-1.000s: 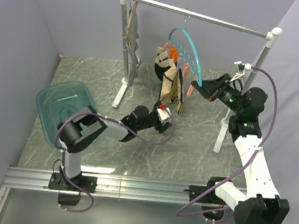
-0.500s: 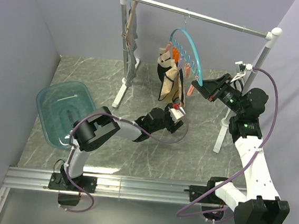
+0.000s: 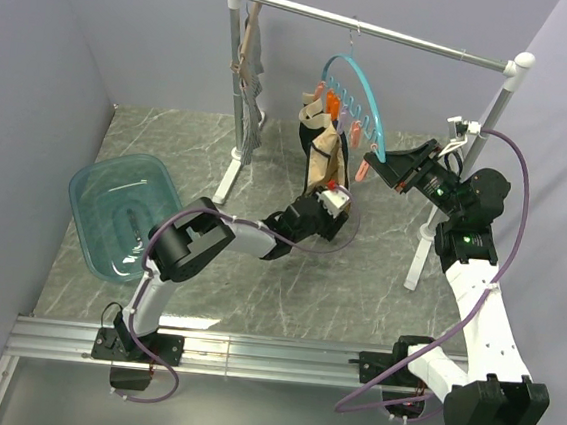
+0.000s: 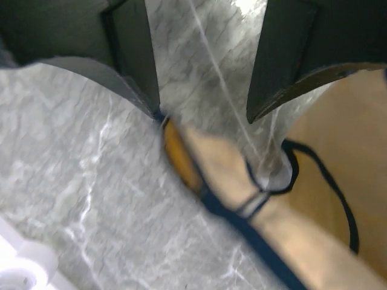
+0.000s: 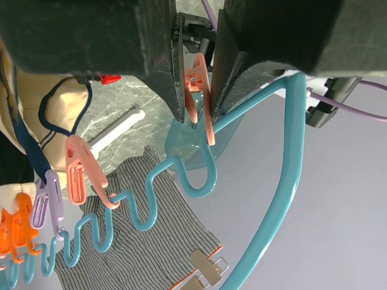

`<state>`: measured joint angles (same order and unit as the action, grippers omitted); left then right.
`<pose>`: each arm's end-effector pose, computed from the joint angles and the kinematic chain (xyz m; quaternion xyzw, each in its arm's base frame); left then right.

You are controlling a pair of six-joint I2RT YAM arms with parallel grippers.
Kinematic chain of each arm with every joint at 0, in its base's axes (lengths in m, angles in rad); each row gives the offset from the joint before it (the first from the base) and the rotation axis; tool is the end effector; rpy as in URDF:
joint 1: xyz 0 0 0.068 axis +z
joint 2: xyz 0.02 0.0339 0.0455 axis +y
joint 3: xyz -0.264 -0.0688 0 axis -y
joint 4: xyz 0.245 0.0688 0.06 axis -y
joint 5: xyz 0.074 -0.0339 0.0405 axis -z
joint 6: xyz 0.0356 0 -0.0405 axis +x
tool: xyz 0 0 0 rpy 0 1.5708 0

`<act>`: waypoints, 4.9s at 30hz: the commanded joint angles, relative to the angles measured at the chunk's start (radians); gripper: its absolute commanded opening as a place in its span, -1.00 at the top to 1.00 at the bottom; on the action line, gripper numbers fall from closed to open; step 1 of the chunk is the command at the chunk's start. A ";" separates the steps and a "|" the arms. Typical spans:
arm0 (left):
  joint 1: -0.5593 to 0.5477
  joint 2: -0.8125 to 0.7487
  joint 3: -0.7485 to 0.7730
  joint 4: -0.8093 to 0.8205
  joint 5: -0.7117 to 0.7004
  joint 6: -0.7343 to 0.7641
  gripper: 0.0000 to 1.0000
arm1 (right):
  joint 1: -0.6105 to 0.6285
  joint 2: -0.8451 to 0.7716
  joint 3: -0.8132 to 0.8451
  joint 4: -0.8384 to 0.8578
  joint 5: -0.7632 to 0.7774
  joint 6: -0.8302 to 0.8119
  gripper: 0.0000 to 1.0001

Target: Clip the underwear to the hanger

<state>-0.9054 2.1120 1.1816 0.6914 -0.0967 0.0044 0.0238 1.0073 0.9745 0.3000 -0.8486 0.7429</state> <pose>0.2847 -0.3573 0.1533 0.3183 0.7187 -0.2345 0.5720 0.2192 0.0319 0.4144 -0.1118 0.6326 0.5026 0.5785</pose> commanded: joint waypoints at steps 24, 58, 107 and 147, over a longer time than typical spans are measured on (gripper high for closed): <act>0.008 0.052 0.087 0.006 -0.051 -0.136 -0.15 | 0.004 -0.021 0.012 0.053 0.033 0.010 1.00; -0.004 -0.209 -0.126 0.197 0.248 0.043 1.00 | 0.004 -0.021 -0.008 0.031 0.057 -0.036 1.00; -0.021 -0.434 -0.085 0.172 0.354 0.385 0.99 | 0.131 0.010 -0.002 -0.242 0.322 -0.306 1.00; -0.041 -0.437 -0.025 0.129 0.285 0.413 0.99 | 0.226 0.017 0.021 -0.363 0.568 -0.527 1.00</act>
<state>-0.9440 1.7103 1.1076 0.7788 0.2115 0.4061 0.2489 1.0153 0.9653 0.0059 -0.3458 0.2474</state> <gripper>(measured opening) 0.019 0.249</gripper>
